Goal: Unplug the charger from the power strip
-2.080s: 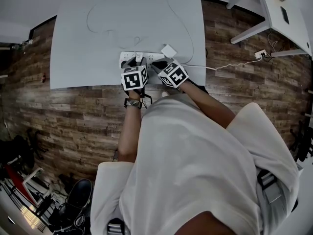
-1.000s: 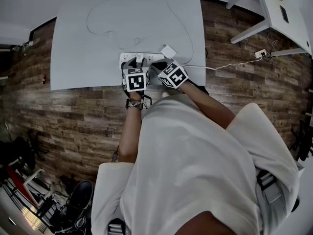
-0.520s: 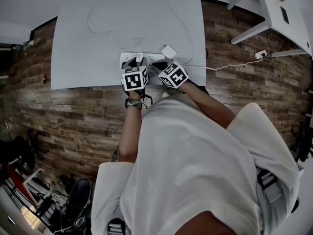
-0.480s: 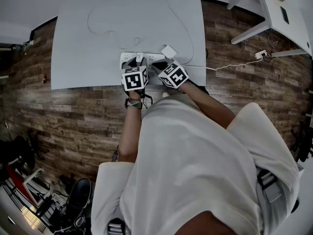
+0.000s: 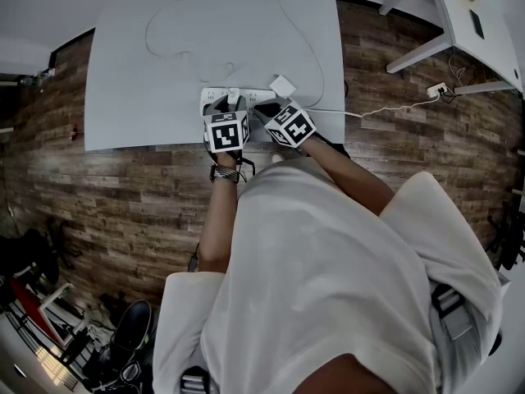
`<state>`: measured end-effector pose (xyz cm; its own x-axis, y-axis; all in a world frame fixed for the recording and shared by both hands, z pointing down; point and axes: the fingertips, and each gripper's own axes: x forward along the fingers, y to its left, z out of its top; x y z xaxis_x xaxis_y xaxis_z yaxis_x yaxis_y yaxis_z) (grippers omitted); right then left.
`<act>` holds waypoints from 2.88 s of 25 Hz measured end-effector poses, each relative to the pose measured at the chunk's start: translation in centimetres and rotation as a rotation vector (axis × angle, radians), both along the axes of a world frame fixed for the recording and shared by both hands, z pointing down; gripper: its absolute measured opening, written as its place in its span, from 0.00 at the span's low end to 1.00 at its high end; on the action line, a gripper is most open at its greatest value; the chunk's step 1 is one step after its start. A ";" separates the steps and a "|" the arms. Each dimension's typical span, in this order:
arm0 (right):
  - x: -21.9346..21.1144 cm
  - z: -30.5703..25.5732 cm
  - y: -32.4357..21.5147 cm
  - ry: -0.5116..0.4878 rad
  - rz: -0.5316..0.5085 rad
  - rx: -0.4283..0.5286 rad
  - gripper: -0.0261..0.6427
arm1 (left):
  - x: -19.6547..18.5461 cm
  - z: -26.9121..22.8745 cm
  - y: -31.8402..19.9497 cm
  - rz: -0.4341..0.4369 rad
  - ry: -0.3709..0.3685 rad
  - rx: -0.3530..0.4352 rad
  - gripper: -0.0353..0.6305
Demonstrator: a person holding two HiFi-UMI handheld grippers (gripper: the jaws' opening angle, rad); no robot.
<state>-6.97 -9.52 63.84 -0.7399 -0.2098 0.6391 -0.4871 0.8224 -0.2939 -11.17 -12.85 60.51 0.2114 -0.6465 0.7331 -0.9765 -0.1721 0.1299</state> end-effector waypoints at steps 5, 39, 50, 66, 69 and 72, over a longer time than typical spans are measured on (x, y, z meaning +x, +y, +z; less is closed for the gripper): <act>0.1 0.1 -0.1 0.000 0.001 0.000 0.04 | 0.3 0.0 0.0 0.021 -0.031 0.008 0.26; 0.0 0.1 -0.2 0.011 -0.001 0.008 0.04 | -0.1 0.0 -0.4 0.000 0.024 -0.005 0.26; 0.1 0.1 -0.1 0.018 -0.006 0.013 0.04 | 0.0 0.0 0.4 0.005 0.013 0.006 0.26; -0.1 0.1 -0.3 0.008 0.012 -0.001 0.04 | -1.7 -4.4 -3.3 -0.014 0.040 0.097 0.26; 0.0 0.1 -0.3 0.007 0.017 -0.002 0.04 | -0.9 -3.2 -2.3 -0.020 0.101 0.066 0.26; 0.0 0.1 -0.3 0.005 0.025 -0.010 0.04 | -0.5 -2.4 -1.4 -0.036 0.153 0.045 0.26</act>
